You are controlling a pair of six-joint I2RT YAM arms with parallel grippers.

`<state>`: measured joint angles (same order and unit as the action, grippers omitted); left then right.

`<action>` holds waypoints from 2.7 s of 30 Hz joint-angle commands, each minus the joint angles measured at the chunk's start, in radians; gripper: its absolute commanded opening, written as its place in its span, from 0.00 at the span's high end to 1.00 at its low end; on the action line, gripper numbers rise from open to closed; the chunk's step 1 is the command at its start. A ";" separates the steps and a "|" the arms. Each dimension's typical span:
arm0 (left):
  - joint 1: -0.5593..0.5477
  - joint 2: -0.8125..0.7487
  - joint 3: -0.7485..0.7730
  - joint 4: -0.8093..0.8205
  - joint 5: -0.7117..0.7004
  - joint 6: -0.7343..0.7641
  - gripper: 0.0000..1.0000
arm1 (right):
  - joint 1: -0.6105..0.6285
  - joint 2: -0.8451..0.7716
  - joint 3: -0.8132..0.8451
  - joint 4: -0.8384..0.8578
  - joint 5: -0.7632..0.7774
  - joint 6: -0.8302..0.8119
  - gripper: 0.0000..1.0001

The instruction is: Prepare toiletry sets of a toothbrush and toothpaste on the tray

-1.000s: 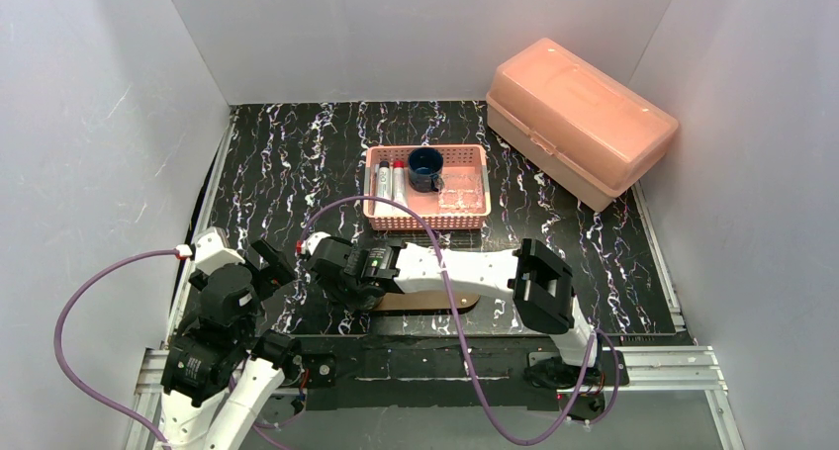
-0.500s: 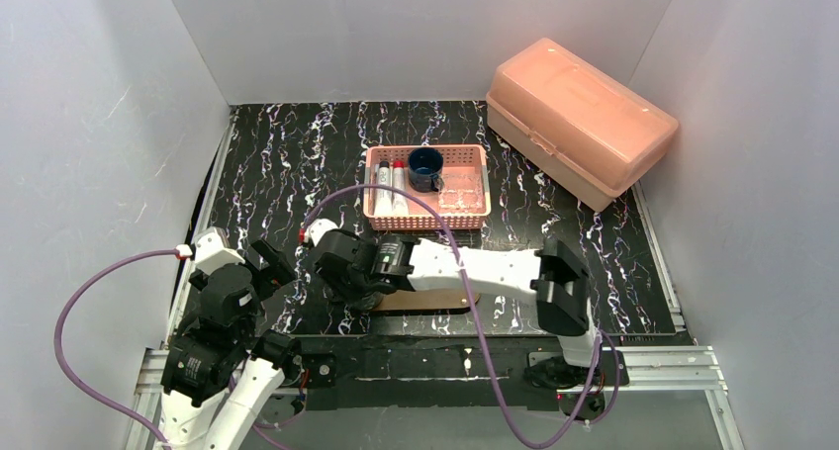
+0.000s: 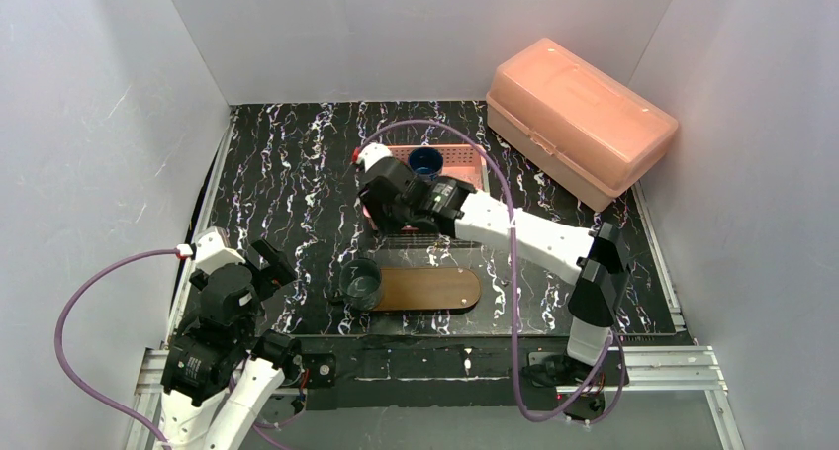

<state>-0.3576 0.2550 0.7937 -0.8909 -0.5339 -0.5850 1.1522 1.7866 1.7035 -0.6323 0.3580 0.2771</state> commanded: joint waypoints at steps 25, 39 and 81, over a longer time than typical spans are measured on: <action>0.007 0.025 0.009 0.001 -0.011 0.004 0.01 | -0.379 0.363 0.314 0.089 -0.078 -0.063 0.40; 0.017 0.019 0.006 0.006 -0.006 0.007 0.01 | -0.439 0.556 0.485 0.063 -0.148 -0.049 0.44; 0.031 0.032 0.004 0.013 0.011 0.011 0.01 | -0.431 0.403 0.386 0.125 -0.184 -0.085 0.99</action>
<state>-0.3347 0.2680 0.7937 -0.8822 -0.5133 -0.5797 0.7139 2.3161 2.0842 -0.5755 0.1719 0.2199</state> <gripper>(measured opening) 0.992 0.209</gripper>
